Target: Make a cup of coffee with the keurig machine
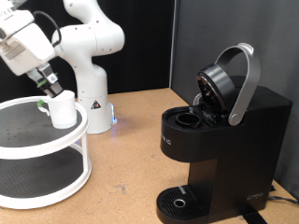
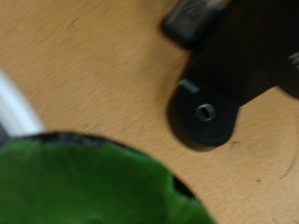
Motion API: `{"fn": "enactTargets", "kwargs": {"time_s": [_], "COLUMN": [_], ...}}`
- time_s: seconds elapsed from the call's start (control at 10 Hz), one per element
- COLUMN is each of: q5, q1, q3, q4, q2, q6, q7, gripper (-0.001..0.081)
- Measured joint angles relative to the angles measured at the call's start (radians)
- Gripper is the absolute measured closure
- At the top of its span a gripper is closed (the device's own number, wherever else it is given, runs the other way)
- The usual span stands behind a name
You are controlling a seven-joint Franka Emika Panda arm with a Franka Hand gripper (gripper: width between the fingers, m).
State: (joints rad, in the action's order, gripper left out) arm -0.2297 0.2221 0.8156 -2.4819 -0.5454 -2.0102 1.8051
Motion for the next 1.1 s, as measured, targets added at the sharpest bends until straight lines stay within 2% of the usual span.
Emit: {"fn": "enactTargets", "kwargs": {"time_s": [0.4, 0.7, 0.9, 1.1], "q5": [-0.159, -0.191, -0.191, -0.205], "q1": [0.045, 0.090, 0.096, 0.099], "q3": [-0.046, -0.083, -0.087, -0.074], "q4": [0.034, 0.082, 0.090, 0.115], "q2": [0.001, 0.031, 0.052, 0.064], "q6": [-0.001, -0.032, -0.047, 0.100], "q7": [-0.181, -0.258, -0.263, -0.303], "gripper": [0.0345, 0.0345, 0.0345, 0.0345]}}
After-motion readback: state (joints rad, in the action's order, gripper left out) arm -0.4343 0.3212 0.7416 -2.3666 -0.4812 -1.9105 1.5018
